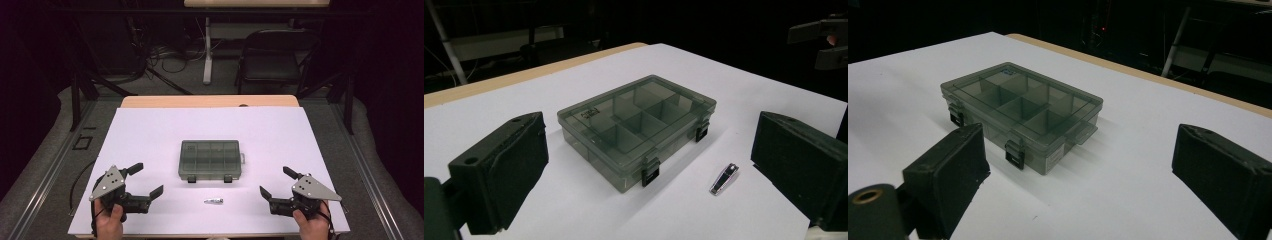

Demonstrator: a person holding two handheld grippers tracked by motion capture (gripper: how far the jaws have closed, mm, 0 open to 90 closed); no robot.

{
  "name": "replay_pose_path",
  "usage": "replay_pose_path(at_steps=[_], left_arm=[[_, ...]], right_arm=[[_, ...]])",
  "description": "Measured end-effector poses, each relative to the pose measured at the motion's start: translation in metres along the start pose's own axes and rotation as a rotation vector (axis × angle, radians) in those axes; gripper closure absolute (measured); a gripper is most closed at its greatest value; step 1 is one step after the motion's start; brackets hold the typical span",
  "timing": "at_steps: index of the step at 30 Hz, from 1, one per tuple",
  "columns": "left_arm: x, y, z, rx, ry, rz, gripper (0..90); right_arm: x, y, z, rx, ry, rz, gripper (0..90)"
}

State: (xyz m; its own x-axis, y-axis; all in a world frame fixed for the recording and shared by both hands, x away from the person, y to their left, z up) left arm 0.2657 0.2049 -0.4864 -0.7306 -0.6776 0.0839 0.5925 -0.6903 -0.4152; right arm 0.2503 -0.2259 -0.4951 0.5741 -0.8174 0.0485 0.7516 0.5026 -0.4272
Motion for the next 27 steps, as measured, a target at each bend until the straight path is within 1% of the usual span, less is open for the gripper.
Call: replay_pose_path(at_steps=[1, 4, 6, 7, 8, 9, 11, 12, 13, 14, 16, 18, 19, 21, 22, 23, 25, 27], left_arm=[[0.000, 0.000, 0.000, 0.003, -0.001, 0.001, 2.0], [-0.001, 0.000, 0.000, -0.003, -0.006, 0.000, 2.0], [0.000, 0.000, 0.000, -0.005, -0.010, -0.002, 2.0], [0.000, -0.001, 0.000, -0.003, -0.013, -0.007, 2.0], [0.000, -0.001, 0.000, 0.003, -0.017, -0.011, 2.0], [0.000, -0.001, 0.001, -0.004, -0.012, -0.012, 2.0], [0.000, -0.001, 0.003, 0.002, -0.018, -0.018, 2.0], [0.000, 0.000, 0.004, 0.000, -0.023, -0.021, 2.0], [-0.001, 0.000, 0.005, -0.002, -0.027, -0.027, 2.0], [-0.001, 0.001, 0.005, -0.013, -0.030, -0.031, 2.0], [-0.001, 0.002, 0.005, -0.019, -0.033, -0.030, 2.0], [-0.002, 0.006, 0.006, -0.037, -0.053, -0.034, 2.0], [-0.003, 0.007, 0.007, -0.052, -0.063, -0.035, 2.0], [-0.005, 0.011, 0.010, -0.076, -0.089, -0.046, 2.0], [-0.006, 0.013, 0.011, -0.076, -0.099, -0.053, 2.0], [-0.007, 0.015, 0.012, -0.094, -0.101, -0.050, 2.0], [-0.008, 0.018, 0.014, -0.109, -0.105, -0.049, 2.0], [-0.009, 0.020, 0.015, -0.116, -0.107, -0.051, 2.0]], right_arm=[[0.001, 0.001, 0.000, 0.012, 0.003, -0.005, 7.2], [0.001, 0.002, -0.001, 0.000, 0.005, 0.000, 7.2], [0.000, 0.003, 0.000, 0.006, 0.007, -0.006, 7.2], [0.000, 0.002, 0.000, -0.009, 0.000, 0.002, 7.2], [-0.001, 0.003, 0.000, -0.007, 0.001, 0.005, 7.2], [-0.003, 0.004, 0.000, -0.014, -0.006, 0.009, 7.2], [-0.005, 0.004, 0.000, -0.033, -0.022, 0.009, 7.2], [-0.006, 0.006, 0.001, -0.021, -0.027, 0.007, 7.2], [-0.007, 0.006, 0.001, -0.035, -0.029, 0.009, 7.2], [-0.007, 0.006, 0.001, -0.031, -0.026, 0.011, 7.2], [-0.008, 0.006, 0.003, -0.052, -0.029, 0.017, 7.2], [-0.009, 0.008, 0.005, -0.062, -0.026, 0.019, 6.9], [-0.009, 0.010, 0.006, -0.060, -0.020, 0.011, 6.3], [-0.008, 0.014, 0.010, -0.111, -0.015, 0.005, 3.9], [-0.008, 0.016, 0.011, -0.138, -0.007, 0.006, 1.8], [-0.007, 0.019, 0.013, -0.157, 0.004, 0.010, 0.4], [-0.006, 0.022, 0.015, -0.181, 0.022, 0.026, 0.0], [-0.005, 0.026, 0.017, -0.196, 0.025, 0.027, 0.0]])
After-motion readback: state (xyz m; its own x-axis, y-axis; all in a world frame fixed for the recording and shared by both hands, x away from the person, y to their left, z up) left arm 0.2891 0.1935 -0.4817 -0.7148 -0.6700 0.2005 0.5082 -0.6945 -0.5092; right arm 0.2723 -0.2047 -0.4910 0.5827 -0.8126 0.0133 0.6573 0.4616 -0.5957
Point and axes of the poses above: each handheld gripper's, and its own axes: y roughly forward along the jaws, z roughly out of its top, x roughly to its right, the point moved 3 cm from there along y, roughly forward along the jaws, and after that the axes turned 7 degrees about -x, right-handed, at the moved point
